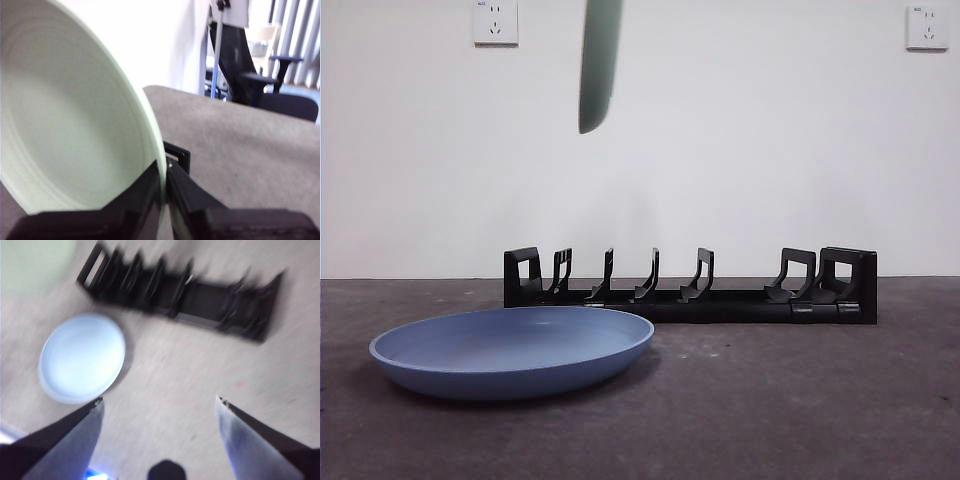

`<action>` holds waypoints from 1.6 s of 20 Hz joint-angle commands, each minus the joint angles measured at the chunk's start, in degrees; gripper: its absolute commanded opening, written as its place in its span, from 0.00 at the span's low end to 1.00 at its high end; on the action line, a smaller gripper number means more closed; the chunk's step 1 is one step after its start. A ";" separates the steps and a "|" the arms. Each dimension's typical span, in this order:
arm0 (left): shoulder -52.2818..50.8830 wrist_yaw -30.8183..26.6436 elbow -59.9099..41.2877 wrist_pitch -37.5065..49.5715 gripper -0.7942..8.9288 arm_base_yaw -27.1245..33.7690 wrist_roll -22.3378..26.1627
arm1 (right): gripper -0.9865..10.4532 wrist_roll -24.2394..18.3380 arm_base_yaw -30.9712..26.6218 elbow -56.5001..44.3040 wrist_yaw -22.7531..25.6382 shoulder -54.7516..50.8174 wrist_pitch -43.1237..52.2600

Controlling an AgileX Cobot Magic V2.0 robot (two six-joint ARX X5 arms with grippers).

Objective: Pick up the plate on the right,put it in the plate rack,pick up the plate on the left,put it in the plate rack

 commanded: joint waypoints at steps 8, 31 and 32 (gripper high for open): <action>13.07 7.87 0.11 8.92 0.07 8.39 -4.15 | 0.42 1.11 3.21 -22.58 -6.80 0.22 8.28; 26.60 4.31 3.13 5.20 0.07 9.60 0.85 | 0.42 7.17 12.52 -30.36 -2.27 0.22 17.49; 26.60 4.31 3.13 4.46 0.07 9.62 1.55 | 0.42 7.17 12.52 -30.36 -2.14 0.22 17.53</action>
